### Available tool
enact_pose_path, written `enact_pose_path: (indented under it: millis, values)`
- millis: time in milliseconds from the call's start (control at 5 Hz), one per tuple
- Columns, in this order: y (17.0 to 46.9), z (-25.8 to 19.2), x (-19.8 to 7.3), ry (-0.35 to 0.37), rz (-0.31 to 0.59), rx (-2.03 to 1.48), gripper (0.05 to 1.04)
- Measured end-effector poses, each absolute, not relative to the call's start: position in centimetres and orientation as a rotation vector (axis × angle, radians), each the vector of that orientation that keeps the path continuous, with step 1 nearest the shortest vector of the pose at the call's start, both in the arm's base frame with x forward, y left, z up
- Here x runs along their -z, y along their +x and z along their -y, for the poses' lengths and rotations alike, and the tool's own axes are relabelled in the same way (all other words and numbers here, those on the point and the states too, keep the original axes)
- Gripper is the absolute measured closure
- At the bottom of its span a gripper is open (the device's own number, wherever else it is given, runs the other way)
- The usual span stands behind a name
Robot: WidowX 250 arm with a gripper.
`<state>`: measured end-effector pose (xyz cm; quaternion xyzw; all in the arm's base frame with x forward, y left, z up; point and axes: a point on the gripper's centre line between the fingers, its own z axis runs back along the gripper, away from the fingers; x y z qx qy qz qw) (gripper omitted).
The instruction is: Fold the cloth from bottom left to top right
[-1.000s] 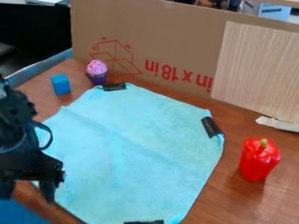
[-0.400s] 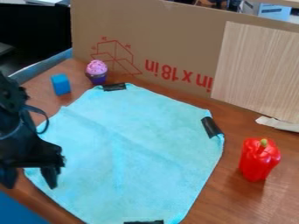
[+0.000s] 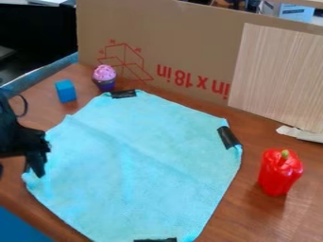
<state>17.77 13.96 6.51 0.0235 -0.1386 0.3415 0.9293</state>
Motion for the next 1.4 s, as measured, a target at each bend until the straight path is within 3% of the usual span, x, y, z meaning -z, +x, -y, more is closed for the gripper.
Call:
enact_pose_path:
  millis: [400, 800, 1200, 1400]
  values:
    - [17.9, -17.6, -6.5, 0.069, 0.299, -0.755, 0.084]
    - [18.3, -18.9, -4.8, 0.089, 0.291, -0.789, 0.084]
    - [19.2, -17.0, -4.3, 0.061, 0.276, -0.78, 0.084]
    - [20.0, -16.7, -3.6, 0.097, 0.277, -0.793, 0.084]
